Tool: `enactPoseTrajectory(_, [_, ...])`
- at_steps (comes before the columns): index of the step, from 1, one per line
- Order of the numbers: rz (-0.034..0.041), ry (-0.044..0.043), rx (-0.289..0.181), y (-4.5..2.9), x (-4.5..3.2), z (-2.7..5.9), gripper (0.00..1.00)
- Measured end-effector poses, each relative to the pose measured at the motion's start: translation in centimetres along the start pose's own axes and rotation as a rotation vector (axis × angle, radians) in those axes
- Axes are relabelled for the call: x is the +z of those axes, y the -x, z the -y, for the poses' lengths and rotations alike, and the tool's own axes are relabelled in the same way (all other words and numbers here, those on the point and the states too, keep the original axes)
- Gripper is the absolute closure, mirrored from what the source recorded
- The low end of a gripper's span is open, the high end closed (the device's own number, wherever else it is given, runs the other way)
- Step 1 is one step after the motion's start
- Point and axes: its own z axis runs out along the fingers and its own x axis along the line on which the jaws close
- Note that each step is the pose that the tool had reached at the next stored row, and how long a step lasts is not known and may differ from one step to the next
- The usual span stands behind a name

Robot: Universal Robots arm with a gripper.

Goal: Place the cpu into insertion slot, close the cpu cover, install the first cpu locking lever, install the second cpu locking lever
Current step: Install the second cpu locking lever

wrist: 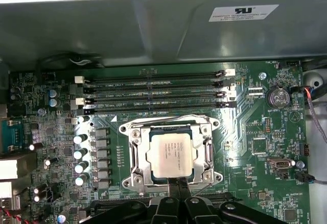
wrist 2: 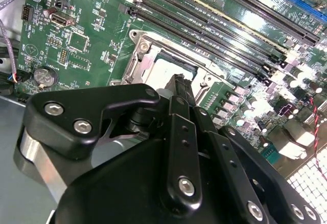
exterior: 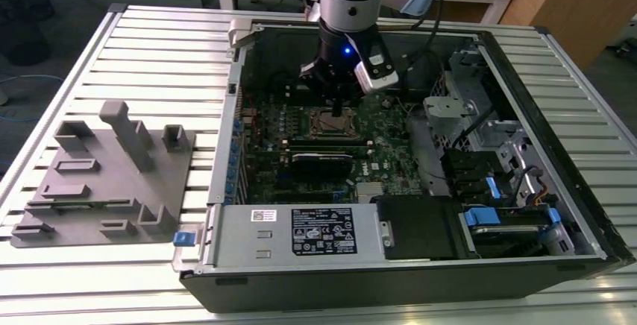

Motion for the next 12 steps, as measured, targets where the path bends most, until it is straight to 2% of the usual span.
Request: enactPoseTrajectory(12, [0.0, 0.0, 0.0, 0.04, -0.01, 0.62, 0.9])
